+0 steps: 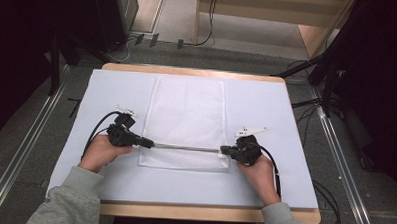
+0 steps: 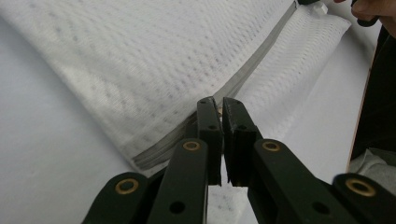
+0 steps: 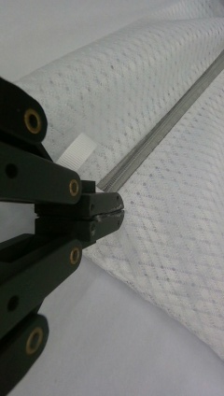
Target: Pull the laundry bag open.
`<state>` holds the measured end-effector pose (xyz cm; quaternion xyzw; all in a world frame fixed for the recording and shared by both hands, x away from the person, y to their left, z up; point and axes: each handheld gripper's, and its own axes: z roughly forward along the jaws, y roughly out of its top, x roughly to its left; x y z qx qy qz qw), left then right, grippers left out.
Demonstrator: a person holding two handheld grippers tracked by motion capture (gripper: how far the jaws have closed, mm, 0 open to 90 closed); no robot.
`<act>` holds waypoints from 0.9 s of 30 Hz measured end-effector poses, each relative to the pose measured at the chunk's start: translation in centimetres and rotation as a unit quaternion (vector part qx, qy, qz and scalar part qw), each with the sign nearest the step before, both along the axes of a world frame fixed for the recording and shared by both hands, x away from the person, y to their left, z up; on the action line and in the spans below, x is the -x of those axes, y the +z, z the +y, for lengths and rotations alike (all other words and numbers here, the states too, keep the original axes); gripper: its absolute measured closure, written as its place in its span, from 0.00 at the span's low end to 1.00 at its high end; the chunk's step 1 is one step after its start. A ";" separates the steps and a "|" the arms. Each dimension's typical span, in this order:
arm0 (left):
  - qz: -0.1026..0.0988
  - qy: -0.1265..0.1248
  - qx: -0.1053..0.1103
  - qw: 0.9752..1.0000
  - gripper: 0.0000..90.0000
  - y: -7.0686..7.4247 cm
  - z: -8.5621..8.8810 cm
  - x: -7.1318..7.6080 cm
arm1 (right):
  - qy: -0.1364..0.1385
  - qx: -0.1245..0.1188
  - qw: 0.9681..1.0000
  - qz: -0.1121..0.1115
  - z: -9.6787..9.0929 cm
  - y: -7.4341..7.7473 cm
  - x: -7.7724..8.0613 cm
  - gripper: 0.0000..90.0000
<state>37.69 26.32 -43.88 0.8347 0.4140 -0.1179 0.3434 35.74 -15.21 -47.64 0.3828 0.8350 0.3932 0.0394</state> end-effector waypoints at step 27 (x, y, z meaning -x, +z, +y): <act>0.015 0.033 0.003 0.999 0.98 -0.7 3.5 1.3 | 0.014 0.000 1.000 0.011 0.0 0.1 -0.6 1.00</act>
